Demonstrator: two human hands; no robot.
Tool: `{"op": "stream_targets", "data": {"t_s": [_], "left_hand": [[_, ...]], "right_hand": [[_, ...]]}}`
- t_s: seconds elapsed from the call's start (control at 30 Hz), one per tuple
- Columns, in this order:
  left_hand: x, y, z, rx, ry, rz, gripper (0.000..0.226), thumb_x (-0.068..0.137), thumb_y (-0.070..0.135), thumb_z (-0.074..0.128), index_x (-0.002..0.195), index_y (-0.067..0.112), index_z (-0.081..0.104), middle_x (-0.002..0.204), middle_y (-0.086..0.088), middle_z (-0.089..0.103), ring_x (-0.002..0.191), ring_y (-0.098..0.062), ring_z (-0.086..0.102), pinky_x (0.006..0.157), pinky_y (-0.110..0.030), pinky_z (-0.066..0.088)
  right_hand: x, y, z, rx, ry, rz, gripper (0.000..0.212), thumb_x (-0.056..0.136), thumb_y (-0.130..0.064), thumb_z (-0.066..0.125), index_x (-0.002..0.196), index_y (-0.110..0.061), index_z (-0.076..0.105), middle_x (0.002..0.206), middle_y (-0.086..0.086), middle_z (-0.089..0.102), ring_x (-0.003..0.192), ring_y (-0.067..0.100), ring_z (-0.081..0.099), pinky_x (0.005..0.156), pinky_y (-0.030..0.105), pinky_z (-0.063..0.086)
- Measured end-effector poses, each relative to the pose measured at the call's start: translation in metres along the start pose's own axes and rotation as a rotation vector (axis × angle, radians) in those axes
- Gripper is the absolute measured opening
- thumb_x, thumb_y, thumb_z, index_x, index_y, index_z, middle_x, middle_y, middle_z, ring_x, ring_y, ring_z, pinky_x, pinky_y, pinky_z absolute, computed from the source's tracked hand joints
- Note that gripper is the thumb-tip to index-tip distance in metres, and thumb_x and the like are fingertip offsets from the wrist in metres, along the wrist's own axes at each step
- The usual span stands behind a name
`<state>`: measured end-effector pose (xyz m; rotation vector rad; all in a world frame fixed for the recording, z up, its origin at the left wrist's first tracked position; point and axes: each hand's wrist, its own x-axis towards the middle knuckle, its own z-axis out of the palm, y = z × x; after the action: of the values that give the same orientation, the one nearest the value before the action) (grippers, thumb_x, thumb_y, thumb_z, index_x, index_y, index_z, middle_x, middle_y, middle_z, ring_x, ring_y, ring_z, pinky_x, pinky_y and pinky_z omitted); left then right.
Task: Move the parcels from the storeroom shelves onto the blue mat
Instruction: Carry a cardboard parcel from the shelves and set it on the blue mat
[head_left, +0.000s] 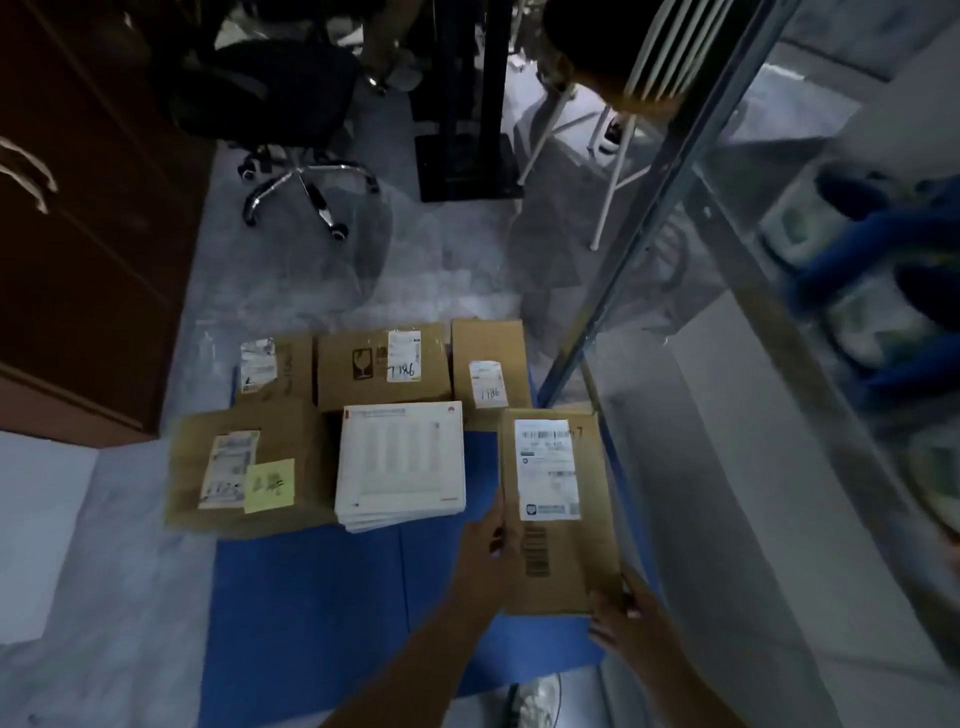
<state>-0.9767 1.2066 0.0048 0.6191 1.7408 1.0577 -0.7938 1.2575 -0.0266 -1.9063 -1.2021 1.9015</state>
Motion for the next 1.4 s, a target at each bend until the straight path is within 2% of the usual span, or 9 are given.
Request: {"op": "stream_targets", "data": {"t_s": [0.1, 0.3, 0.43, 0.57, 0.77, 0.97, 1.07, 1.27, 1.4], "left_hand": [[0.056, -0.060, 0.018, 0.006, 0.018, -0.043, 0.057, 0.091, 0.005, 0.050, 0.139, 0.026, 0.027, 0.095, 0.000, 0.068, 0.080, 0.002, 0.065, 0.073, -0.011, 0.051], [0.164, -0.176, 0.048, 0.086, 0.048, -0.210, 0.045, 0.098, 0.001, 0.046, 0.141, 0.013, 0.045, 0.115, -0.017, 0.064, 0.102, -0.032, 0.063, 0.088, -0.046, 0.055], [0.194, -0.229, 0.054, 0.084, 0.145, -0.271, 0.056, 0.099, 0.007, 0.044, 0.149, 0.028, 0.031, 0.126, 0.003, 0.054, 0.109, -0.017, 0.058, 0.082, -0.023, 0.051], [0.212, -0.259, 0.058, 0.105, 0.214, -0.324, 0.060, 0.100, 0.007, 0.043, 0.144, 0.044, 0.029, 0.139, -0.016, 0.049, 0.103, -0.017, 0.061, 0.079, -0.019, 0.048], [0.209, -0.257, 0.067, 0.279, 0.191, -0.272, 0.076, 0.091, -0.004, 0.046, 0.154, 0.011, 0.007, 0.159, -0.015, 0.013, 0.144, -0.034, 0.022, 0.115, -0.043, 0.025], [0.172, -0.200, 0.066, 0.169, 0.152, -0.143, 0.023, 0.102, 0.023, 0.044, 0.118, 0.017, 0.060, 0.101, -0.013, 0.065, 0.084, -0.007, 0.065, 0.074, -0.020, 0.054], [0.154, -0.134, 0.046, 0.059, 0.108, -0.148, 0.042, 0.098, 0.010, 0.044, 0.139, 0.018, 0.046, 0.129, -0.003, 0.055, 0.111, -0.008, 0.054, 0.089, -0.011, 0.046], [0.073, 0.049, -0.041, 0.339, 0.164, -0.070, 0.063, 0.095, 0.013, 0.054, 0.151, 0.009, 0.025, 0.155, -0.006, 0.027, 0.141, -0.016, 0.028, 0.112, -0.013, 0.020], [0.004, 0.184, -0.091, 0.421, 0.273, 0.179, 0.044, 0.090, 0.007, 0.058, 0.131, 0.018, 0.047, 0.133, -0.004, 0.051, 0.116, -0.008, 0.050, 0.085, 0.010, 0.024]], "right_hand": [[0.076, 0.033, 0.004, -0.013, 0.011, 0.028, 0.050, 0.096, 0.002, 0.049, 0.143, -0.010, 0.038, 0.089, 0.013, 0.053, 0.048, 0.011, 0.060, 0.042, 0.021, 0.049], [0.211, 0.079, 0.033, -0.156, -0.032, -0.029, 0.036, 0.102, -0.009, 0.039, 0.136, -0.014, 0.047, 0.089, 0.007, 0.062, 0.074, 0.024, 0.060, 0.066, 0.034, 0.055], [0.265, 0.095, 0.061, -0.290, -0.078, -0.066, 0.036, 0.099, -0.010, 0.038, 0.121, -0.038, 0.048, 0.099, 0.008, 0.064, 0.091, 0.035, 0.066, 0.080, 0.052, 0.055], [0.299, 0.110, 0.080, -0.392, -0.107, -0.069, 0.043, 0.094, -0.009, 0.039, 0.125, -0.035, 0.055, 0.094, 0.000, 0.066, 0.086, 0.023, 0.065, 0.080, 0.045, 0.057], [0.309, 0.111, 0.085, -0.431, -0.178, -0.013, 0.049, 0.099, -0.016, 0.041, 0.144, -0.036, 0.037, 0.105, -0.004, 0.054, 0.090, 0.012, 0.052, 0.082, 0.030, 0.052], [0.253, 0.048, 0.096, -0.344, -0.215, 0.223, 0.014, 0.094, -0.030, 0.056, 0.108, -0.032, 0.053, 0.107, -0.003, 0.055, 0.085, 0.009, 0.055, 0.077, 0.034, 0.055], [0.215, -0.011, 0.100, -0.427, -0.233, 0.016, 0.035, 0.091, -0.013, 0.053, 0.126, -0.019, 0.054, 0.102, -0.009, 0.057, 0.082, 0.004, 0.054, 0.066, 0.019, 0.045], [0.080, -0.186, 0.093, -0.585, -0.332, -0.272, 0.037, 0.094, -0.019, 0.056, 0.131, -0.014, 0.050, 0.113, 0.005, 0.057, 0.105, 0.023, 0.058, 0.091, 0.037, 0.049], [-0.031, -0.287, 0.076, -0.621, -0.282, -0.499, 0.051, 0.093, -0.017, 0.060, 0.140, -0.010, 0.042, 0.131, 0.011, 0.055, 0.113, 0.023, 0.056, 0.077, 0.016, 0.045]]}}
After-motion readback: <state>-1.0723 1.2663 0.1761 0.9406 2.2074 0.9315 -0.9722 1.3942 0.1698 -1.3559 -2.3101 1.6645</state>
